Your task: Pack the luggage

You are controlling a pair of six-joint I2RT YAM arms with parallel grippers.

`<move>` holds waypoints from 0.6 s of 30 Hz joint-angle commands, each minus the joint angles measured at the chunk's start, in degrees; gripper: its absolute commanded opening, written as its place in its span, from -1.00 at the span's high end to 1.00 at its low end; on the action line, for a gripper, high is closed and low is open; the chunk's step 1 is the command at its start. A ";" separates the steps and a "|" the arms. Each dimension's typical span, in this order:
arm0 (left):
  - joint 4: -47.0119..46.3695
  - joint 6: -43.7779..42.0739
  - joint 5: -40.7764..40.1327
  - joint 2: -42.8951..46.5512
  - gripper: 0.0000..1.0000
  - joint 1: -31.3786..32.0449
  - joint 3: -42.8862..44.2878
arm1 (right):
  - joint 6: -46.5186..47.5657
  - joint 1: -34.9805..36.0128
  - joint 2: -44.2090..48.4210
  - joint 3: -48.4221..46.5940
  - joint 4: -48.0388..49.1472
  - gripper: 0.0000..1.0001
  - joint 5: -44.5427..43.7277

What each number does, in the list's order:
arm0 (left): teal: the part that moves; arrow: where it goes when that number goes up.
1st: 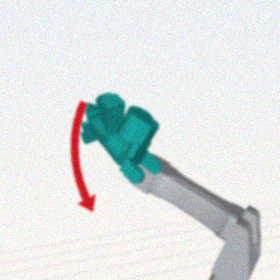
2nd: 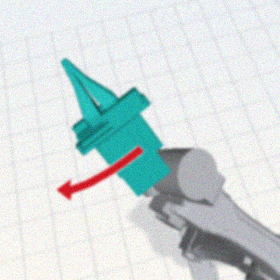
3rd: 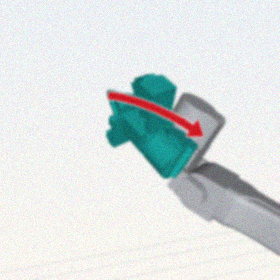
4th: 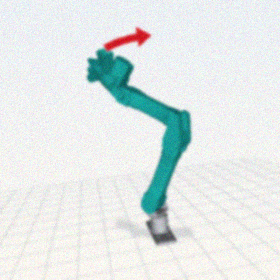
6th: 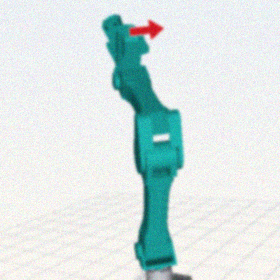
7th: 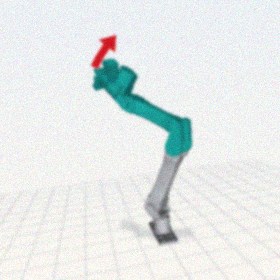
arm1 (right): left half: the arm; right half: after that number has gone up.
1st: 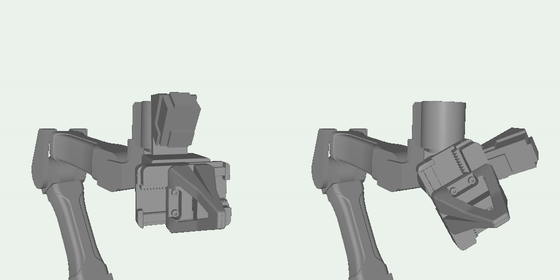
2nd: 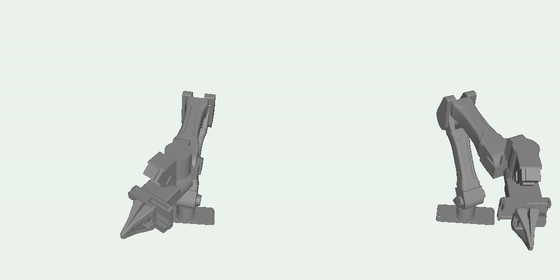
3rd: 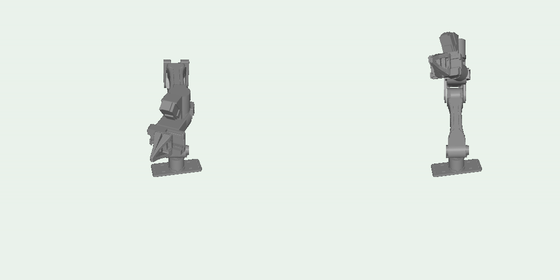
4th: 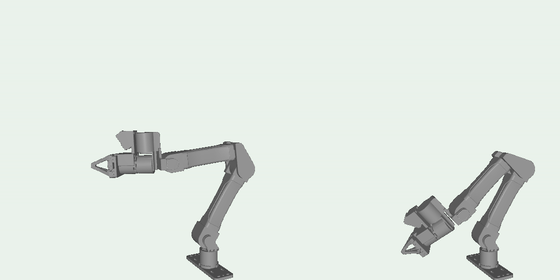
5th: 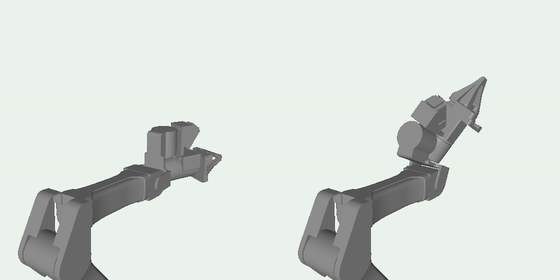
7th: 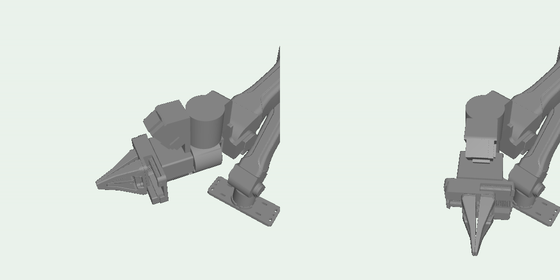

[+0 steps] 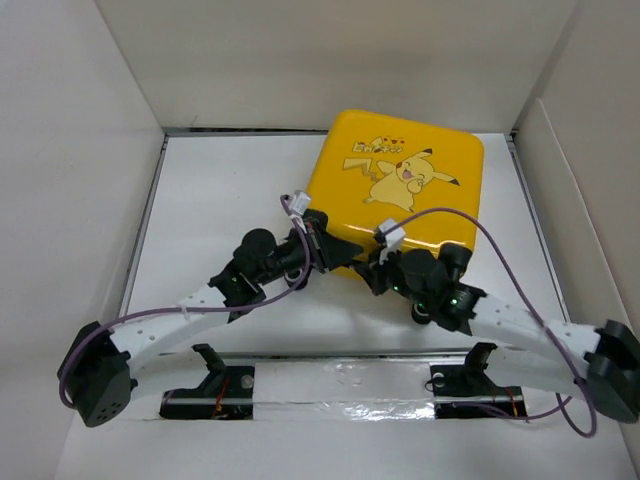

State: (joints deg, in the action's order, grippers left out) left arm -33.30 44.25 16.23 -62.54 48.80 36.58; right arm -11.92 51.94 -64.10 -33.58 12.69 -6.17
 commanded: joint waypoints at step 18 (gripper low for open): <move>30.21 -12.43 -12.44 22.35 0.29 -3.80 -0.70 | 0.05 -14.04 16.54 8.54 -4.96 1.00 7.82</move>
State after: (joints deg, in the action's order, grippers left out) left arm -14.48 35.83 12.99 -46.09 44.45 37.06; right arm -12.91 46.44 -46.48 -24.97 5.61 4.64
